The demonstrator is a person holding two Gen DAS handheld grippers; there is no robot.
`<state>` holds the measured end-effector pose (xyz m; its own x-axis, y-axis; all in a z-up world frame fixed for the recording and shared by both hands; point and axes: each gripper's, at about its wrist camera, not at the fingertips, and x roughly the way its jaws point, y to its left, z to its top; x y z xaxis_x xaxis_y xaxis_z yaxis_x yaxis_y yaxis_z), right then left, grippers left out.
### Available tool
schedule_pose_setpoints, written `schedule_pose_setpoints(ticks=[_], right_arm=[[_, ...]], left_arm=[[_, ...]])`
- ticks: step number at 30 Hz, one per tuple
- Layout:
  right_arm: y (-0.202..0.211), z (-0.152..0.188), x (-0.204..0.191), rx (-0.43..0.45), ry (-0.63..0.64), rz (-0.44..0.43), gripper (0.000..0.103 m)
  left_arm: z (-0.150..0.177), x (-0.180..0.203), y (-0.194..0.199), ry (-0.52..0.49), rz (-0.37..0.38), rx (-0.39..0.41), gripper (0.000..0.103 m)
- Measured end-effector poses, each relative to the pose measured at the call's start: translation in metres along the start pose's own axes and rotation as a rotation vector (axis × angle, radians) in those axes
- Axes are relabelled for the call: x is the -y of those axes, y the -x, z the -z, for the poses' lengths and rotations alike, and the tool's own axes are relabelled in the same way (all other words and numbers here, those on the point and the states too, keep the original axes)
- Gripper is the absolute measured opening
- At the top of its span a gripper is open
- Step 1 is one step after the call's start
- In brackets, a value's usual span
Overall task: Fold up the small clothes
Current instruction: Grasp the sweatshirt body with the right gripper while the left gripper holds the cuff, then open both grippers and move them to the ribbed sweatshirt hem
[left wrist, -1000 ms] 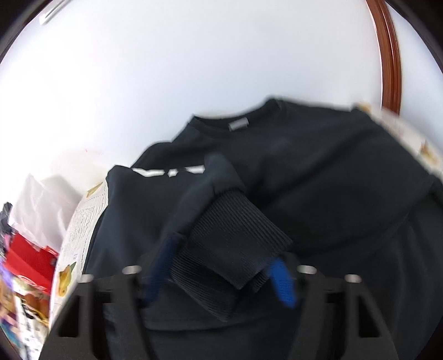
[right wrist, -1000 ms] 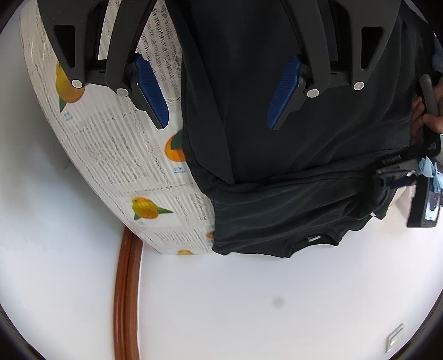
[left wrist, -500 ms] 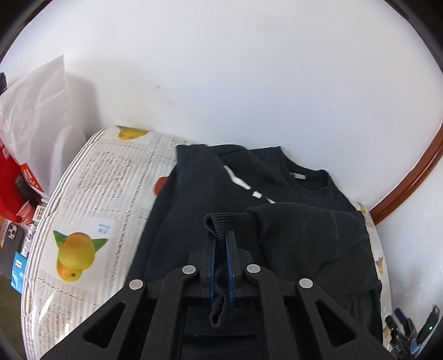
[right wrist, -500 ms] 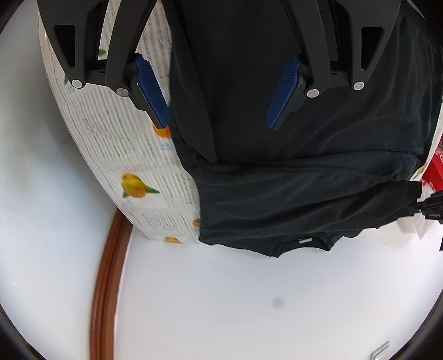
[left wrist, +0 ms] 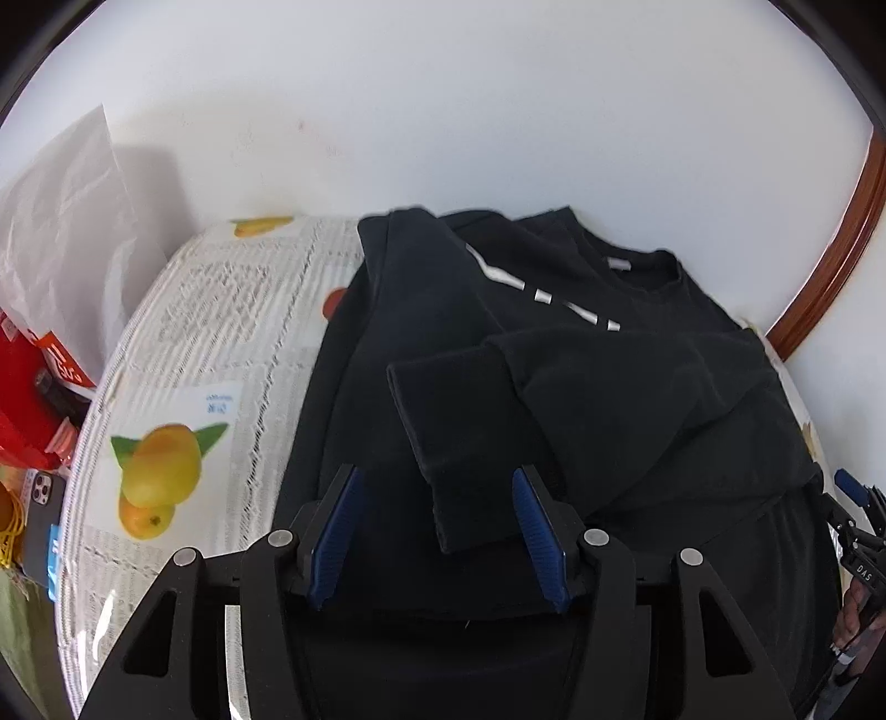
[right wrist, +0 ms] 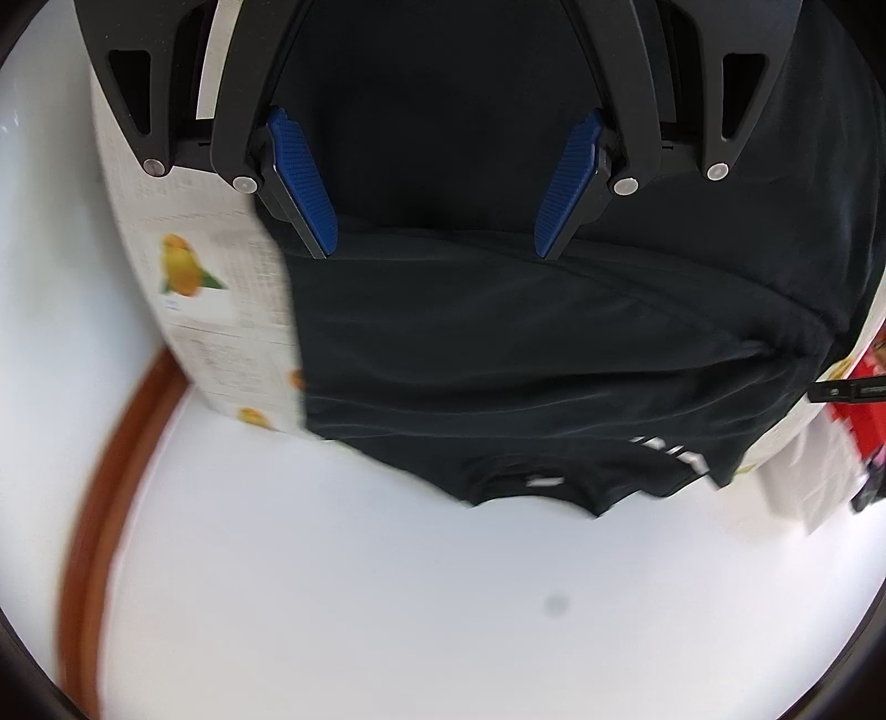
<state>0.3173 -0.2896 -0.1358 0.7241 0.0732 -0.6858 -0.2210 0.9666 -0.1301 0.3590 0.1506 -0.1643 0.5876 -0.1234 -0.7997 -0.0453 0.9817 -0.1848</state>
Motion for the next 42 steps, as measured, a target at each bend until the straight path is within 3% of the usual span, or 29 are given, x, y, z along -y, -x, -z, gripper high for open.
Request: schedule_pose_setpoints(ticks=[3, 5, 8, 11, 12, 14, 15, 16, 18, 21, 24, 26, 28, 31, 37, 42], right_arm=[[-0.012, -0.003, -0.027, -0.005, 0.052, -0.056, 0.073], [-0.019, -0.006, -0.049, 0.004, 0.119, -0.087, 0.073], [-0.03, -0.012, -0.08, 0.011, 0.212, -0.098, 0.069], [-0.046, -0.018, -0.104, 0.007, 0.279, -0.101, 0.067], [-0.052, -0.019, -0.111, -0.002, 0.297, -0.092, 0.061], [-0.067, -0.019, -0.122, -0.021, 0.344, -0.06, 0.037], [-0.071, -0.017, -0.126, -0.02, 0.369, -0.072, 0.014], [-0.068, -0.016, -0.13, -0.002, 0.385, -0.065, 0.006], [-0.06, -0.016, -0.133, 0.03, 0.418, -0.045, 0.005], [-0.048, -0.016, -0.123, 0.06, 0.357, -0.106, 0.005], [-0.06, -0.01, -0.12, -0.031, 0.365, -0.116, 0.009], [-0.056, -0.009, -0.112, -0.029, 0.315, -0.106, 0.022], [-0.05, -0.008, -0.099, -0.044, 0.218, -0.078, 0.052], [-0.033, 0.0, -0.076, -0.047, 0.077, -0.079, 0.054], [0.008, 0.024, -0.037, -0.068, -0.075, -0.019, 0.054], [0.052, 0.045, -0.003, -0.019, -0.155, 0.032, 0.054]], left_arm=[[0.003, -0.001, -0.011, 0.006, 0.02, -0.016, 0.048], [0.003, 0.001, -0.011, 0.0, 0.042, -0.007, 0.027], [0.001, 0.003, -0.008, -0.013, 0.023, 0.009, 0.009], [-0.002, -0.003, -0.001, 0.016, 0.05, 0.033, 0.007], [-0.004, -0.007, 0.003, 0.031, 0.07, 0.042, 0.007], [-0.005, -0.01, 0.011, 0.039, 0.082, 0.059, 0.004], [-0.006, -0.012, 0.015, 0.039, 0.081, 0.071, 0.004], [-0.007, -0.014, 0.017, 0.04, 0.082, 0.076, 0.004], [-0.007, -0.018, 0.018, 0.042, 0.081, 0.079, 0.004], [-0.004, -0.02, 0.013, 0.033, 0.065, 0.064, 0.004], [0.001, -0.02, 0.003, 0.034, 0.063, 0.019, 0.004], [0.004, -0.017, 0.003, 0.02, 0.044, 0.008, 0.007], [0.007, -0.015, 0.006, 0.008, 0.011, 0.016, 0.006], [0.012, -0.013, 0.016, -0.005, -0.012, 0.028, 0.007], [0.025, -0.009, 0.05, -0.031, -0.055, 0.066, 0.008], [0.036, -0.007, 0.086, -0.033, -0.074, 0.104, 0.008]])
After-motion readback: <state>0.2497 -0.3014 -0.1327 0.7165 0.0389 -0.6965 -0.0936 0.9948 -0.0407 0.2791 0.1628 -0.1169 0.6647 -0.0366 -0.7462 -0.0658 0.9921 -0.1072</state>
